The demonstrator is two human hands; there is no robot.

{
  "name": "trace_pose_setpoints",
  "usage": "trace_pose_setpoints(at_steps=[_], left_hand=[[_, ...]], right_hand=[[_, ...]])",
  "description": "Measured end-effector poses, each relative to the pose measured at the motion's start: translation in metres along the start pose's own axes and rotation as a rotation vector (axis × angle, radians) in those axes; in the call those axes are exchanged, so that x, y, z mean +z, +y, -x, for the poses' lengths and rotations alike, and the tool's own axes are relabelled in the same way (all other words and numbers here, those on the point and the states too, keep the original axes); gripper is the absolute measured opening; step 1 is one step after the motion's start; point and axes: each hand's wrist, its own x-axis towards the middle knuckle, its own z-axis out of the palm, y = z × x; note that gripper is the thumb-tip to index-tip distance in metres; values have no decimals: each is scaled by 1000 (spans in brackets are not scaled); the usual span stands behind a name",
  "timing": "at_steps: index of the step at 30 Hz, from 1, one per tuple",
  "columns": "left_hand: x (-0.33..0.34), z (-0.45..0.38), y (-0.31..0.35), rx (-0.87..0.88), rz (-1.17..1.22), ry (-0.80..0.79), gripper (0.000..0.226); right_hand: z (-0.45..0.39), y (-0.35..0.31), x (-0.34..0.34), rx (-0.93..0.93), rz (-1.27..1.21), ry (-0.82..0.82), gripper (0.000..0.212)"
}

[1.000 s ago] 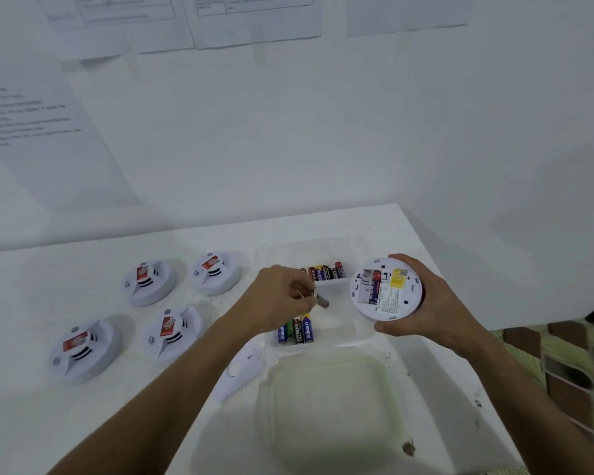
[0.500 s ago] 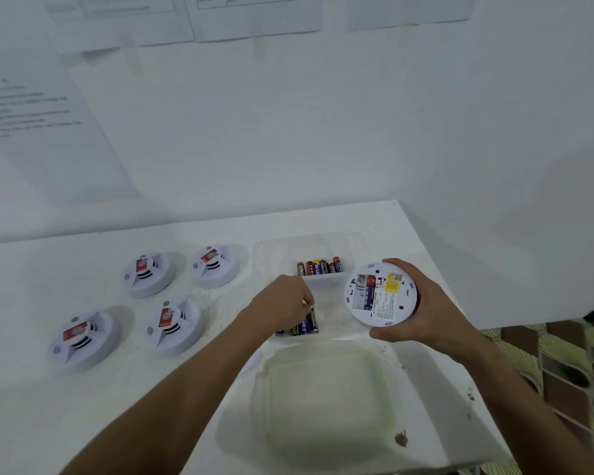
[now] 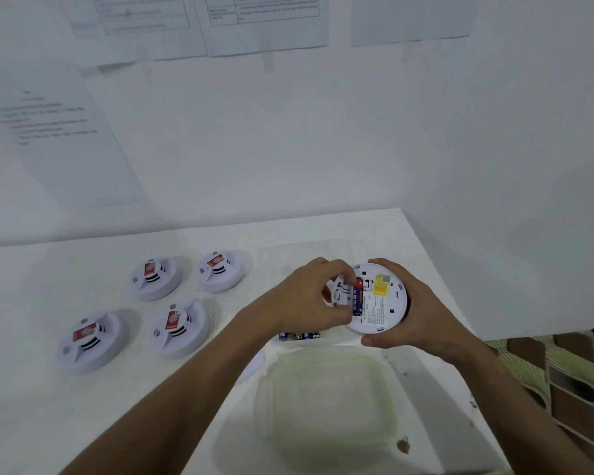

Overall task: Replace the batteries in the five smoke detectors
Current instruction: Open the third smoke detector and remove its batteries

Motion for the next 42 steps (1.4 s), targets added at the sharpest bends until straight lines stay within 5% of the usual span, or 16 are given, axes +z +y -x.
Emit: trace_pose_setpoints(at_steps=[18, 26, 30, 32, 35, 42], left_hand=[[1, -4, 2, -61, 52, 14, 37], [15, -9, 0, 52, 143, 238, 19], [15, -14, -9, -103, 348, 392, 17], [16, -16, -19, -220, 277, 436, 16], [25, -15, -35, -337, 42, 297, 14], [43, -23, -48, -387, -241, 126, 24]], right_hand=[[-10, 2, 7, -57, 67, 24, 94], [-10, 5, 4, -28, 60, 43, 90], [-1, 12, -5, -4, 90, 113, 91], [4, 17, -12, 20, 88, 144, 92], [9, 21, -16, 42, 95, 149, 92], [8, 20, -10, 62, 81, 129, 91]])
